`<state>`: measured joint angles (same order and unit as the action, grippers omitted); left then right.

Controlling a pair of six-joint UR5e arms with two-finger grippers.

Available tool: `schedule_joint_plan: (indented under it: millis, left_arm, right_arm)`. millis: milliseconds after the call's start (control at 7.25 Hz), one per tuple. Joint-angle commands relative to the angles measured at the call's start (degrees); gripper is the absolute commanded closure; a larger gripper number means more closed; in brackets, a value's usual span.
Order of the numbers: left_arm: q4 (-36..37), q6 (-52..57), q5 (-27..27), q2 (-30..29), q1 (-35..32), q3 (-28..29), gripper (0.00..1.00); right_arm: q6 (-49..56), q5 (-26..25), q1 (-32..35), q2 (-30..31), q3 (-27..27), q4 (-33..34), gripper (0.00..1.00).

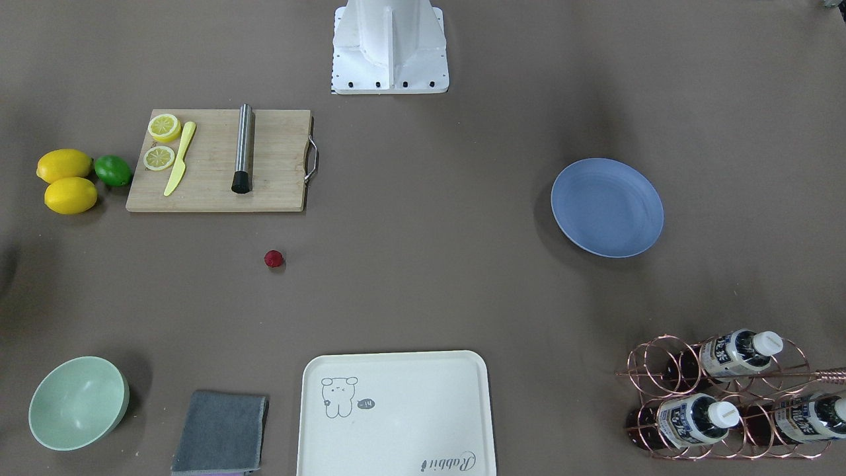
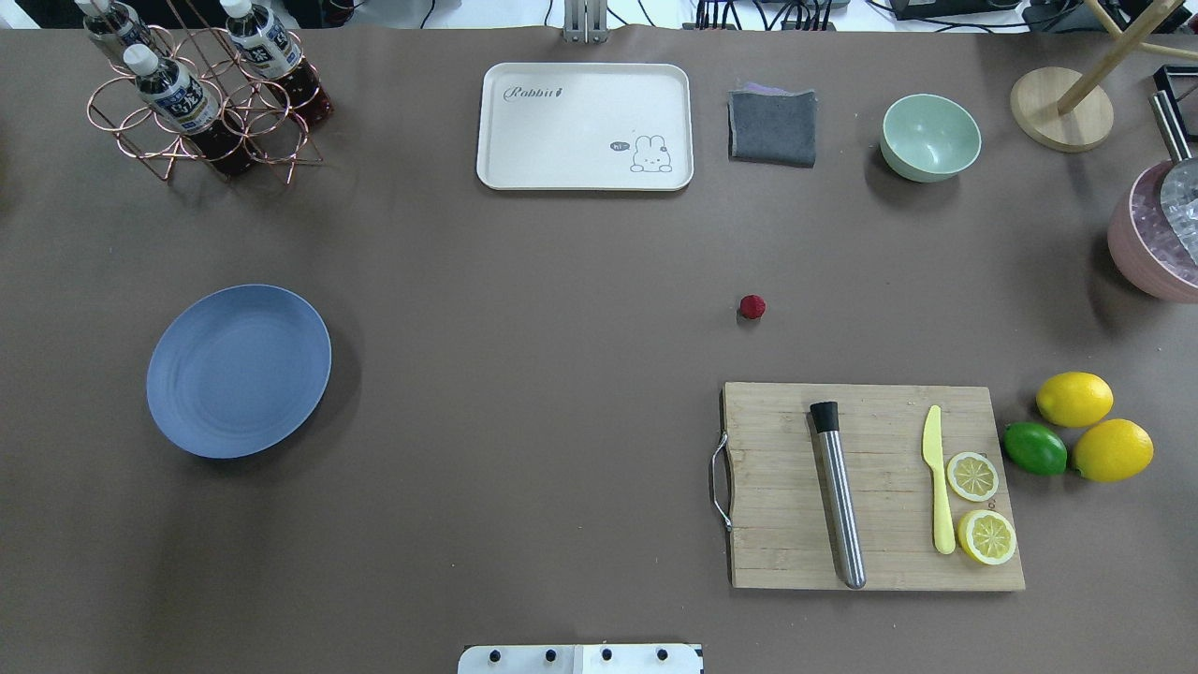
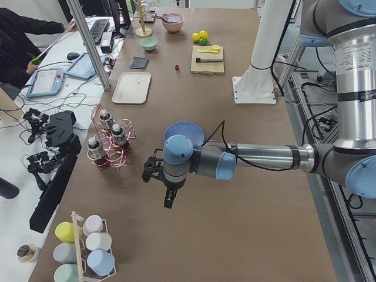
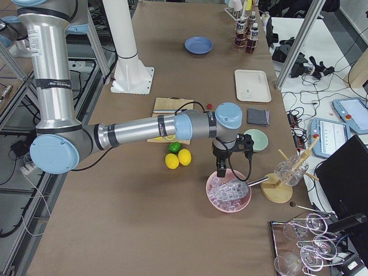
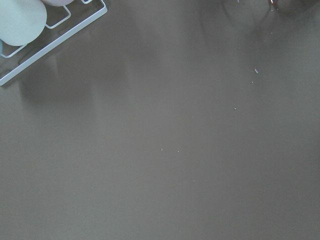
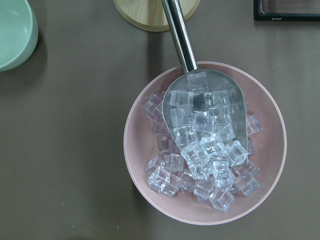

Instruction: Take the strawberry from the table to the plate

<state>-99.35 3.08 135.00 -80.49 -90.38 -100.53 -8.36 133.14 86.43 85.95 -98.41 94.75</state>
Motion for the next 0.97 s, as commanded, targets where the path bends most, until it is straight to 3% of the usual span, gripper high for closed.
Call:
schedule_joint_plan:
  millis: [0,552,828]
  left_arm:
    - [-0.06,-0.01,0.0,0.07,-0.06,-0.02,0.02]
    - [-1.19,-0.01,-0.09,0.08,0.02,-0.11,0.02]
    - [-3.83,-0.62,0.44,-1.06,0.63,-3.86,0.02]
  right_arm:
    - [0.01,0.1,0.05,0.18,-0.03,0.0,0.0]
    - [-1.03,0.1,0.05,1.59,-3.44,0.09,0.0]
    - [-6.21,0.45,-0.04,1.41,-6.34,0.0,0.0]
